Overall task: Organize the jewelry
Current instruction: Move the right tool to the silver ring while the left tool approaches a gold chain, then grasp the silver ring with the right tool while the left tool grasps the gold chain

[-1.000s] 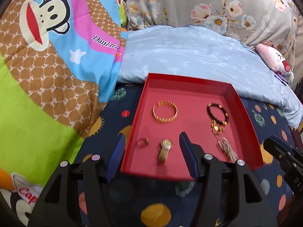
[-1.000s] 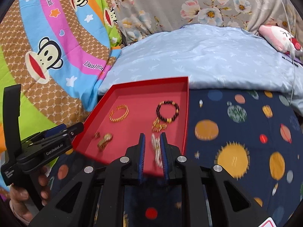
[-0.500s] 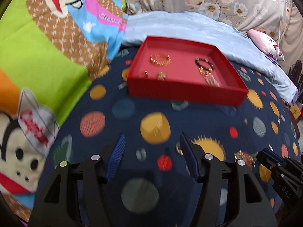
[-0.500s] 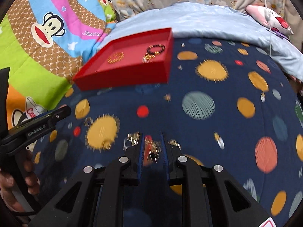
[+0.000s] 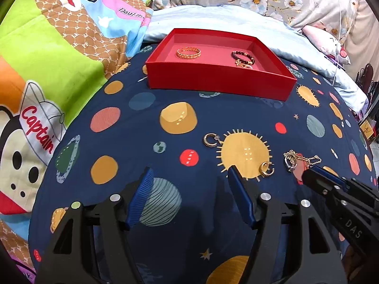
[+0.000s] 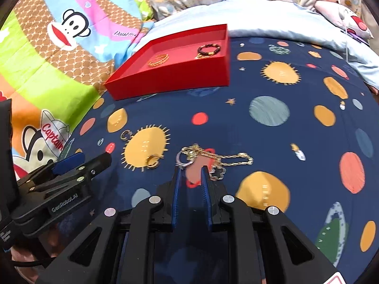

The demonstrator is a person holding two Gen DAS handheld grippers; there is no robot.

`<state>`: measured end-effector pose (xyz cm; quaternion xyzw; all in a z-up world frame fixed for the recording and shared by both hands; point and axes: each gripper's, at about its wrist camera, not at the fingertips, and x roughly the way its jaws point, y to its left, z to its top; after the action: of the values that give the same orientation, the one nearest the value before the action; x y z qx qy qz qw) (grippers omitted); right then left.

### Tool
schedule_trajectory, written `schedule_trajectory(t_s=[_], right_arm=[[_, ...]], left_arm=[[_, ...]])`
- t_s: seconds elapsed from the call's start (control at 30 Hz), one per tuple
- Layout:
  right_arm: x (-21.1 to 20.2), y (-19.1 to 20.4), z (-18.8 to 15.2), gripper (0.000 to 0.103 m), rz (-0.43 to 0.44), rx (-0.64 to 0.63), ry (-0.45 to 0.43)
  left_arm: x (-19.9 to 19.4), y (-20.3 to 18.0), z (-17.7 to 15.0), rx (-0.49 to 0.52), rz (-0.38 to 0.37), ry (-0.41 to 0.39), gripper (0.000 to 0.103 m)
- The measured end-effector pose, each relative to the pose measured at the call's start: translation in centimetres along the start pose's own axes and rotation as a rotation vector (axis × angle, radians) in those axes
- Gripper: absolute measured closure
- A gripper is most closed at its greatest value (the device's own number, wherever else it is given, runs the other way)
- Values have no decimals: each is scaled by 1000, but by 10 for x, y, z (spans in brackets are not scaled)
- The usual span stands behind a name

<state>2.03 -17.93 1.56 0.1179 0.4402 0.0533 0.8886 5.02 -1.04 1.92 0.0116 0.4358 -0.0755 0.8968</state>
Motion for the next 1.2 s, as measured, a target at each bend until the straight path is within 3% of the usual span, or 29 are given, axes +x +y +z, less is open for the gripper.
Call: schedule_trajectory(t_s=[0.13,0.27,0.4,0.57,0.73,1.2], right_arm=[[9,6,3,86,3,-4,12],[14,9,4,76,-7,-4,10],[18,16,6,74,-35,-31,0],[21,23,6,89,-113,-84,-14],[19,16,6,94,-102,-61,-13],[-19,-4,-2,95,-66,-8,-61]], left_arm=[[-3,12,-2,-22,2,5,39],[-4,25,-3,-51,12,13,39],[-4,34,-4,-70,15,19,39],[-3,40,-5,-82,15,19,39],[-1,40,-4,-89,5,27,39],[-8,2,0,-37,-70,13,39]])
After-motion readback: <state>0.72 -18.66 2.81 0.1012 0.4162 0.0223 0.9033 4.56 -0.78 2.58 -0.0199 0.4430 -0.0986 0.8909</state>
